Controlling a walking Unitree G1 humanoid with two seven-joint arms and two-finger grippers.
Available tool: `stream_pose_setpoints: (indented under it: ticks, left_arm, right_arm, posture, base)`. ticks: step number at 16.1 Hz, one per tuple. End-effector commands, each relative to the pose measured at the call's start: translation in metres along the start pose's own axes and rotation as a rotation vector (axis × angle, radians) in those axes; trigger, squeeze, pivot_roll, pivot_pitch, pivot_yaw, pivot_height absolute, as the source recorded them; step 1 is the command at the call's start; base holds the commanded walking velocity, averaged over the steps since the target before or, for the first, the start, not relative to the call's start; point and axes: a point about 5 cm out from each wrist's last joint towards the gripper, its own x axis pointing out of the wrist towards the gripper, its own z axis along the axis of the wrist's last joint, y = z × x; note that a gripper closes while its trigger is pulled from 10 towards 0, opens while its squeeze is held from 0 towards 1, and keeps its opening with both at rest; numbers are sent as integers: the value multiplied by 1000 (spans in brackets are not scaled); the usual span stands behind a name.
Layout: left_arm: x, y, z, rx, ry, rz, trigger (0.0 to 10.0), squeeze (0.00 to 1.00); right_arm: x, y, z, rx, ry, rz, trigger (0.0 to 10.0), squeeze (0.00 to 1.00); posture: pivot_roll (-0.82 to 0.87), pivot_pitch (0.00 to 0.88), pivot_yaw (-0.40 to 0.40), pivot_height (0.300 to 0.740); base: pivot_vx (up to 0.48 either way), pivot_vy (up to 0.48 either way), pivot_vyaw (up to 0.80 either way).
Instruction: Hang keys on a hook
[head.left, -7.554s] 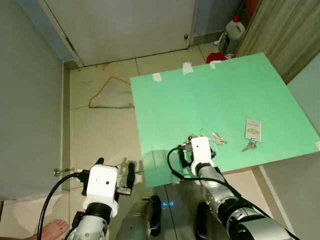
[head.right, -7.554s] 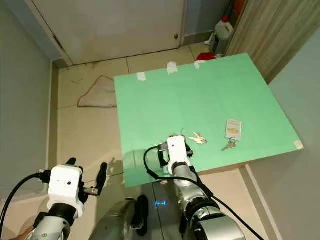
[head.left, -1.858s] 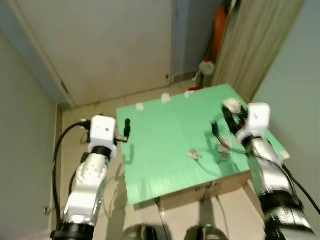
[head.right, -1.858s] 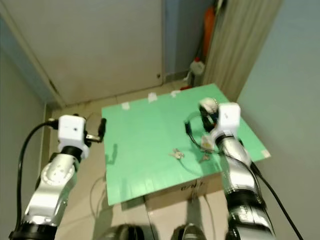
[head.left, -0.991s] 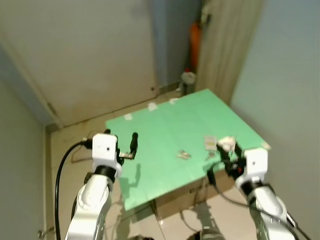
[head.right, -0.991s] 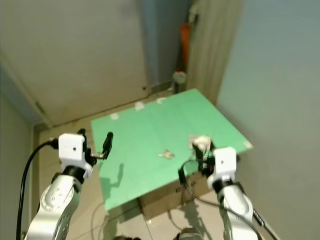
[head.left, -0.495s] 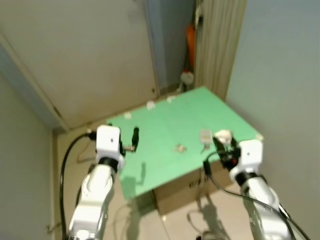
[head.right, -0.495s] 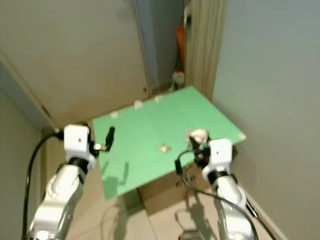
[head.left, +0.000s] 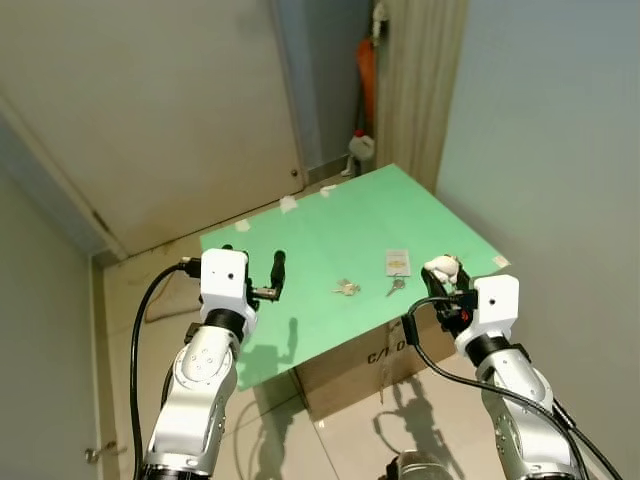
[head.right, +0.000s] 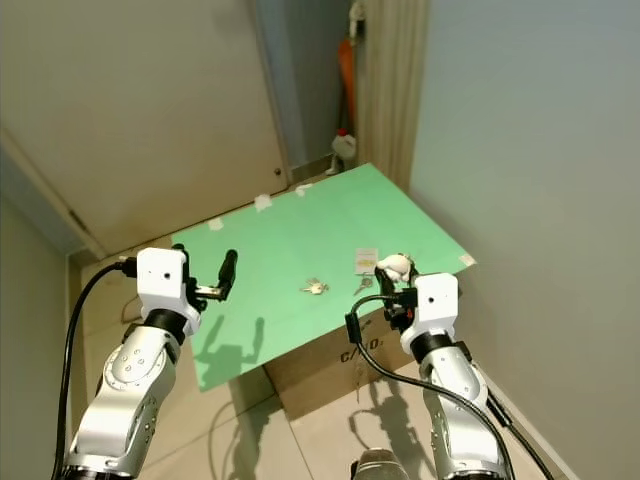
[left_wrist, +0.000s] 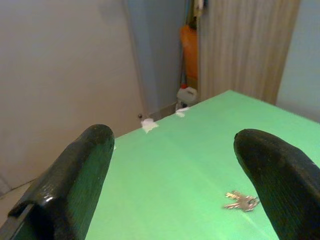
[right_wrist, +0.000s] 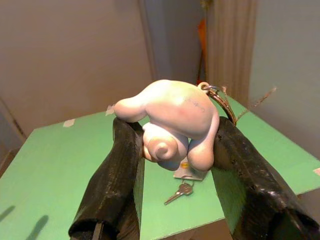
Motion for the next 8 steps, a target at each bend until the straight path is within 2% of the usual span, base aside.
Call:
stream_pose_setpoints:
  ticks: [1, 3, 8]
  left_arm:
    - [2, 3, 0, 16, -1, 18, 10000, 0]
    - [4, 2, 1, 18, -3, 15, 10000, 0]
    - [10, 1, 3, 17, -12, 12, 10000, 0]
  right_arm:
    - [3, 5, 0, 8, 1, 13, 0, 0]
    - [3, 5, 0, 8, 3, 18, 0, 0]
    - [4, 5, -1, 7, 10, 18, 0, 0]
  posture:
    - [-222, 0, 140, 740]
    - [-223, 0, 140, 740]
    - [-231, 0, 142, 740]
  base:
    - [0, 0, 0]
    - [0, 0, 0]
    - [-292, 0, 0]
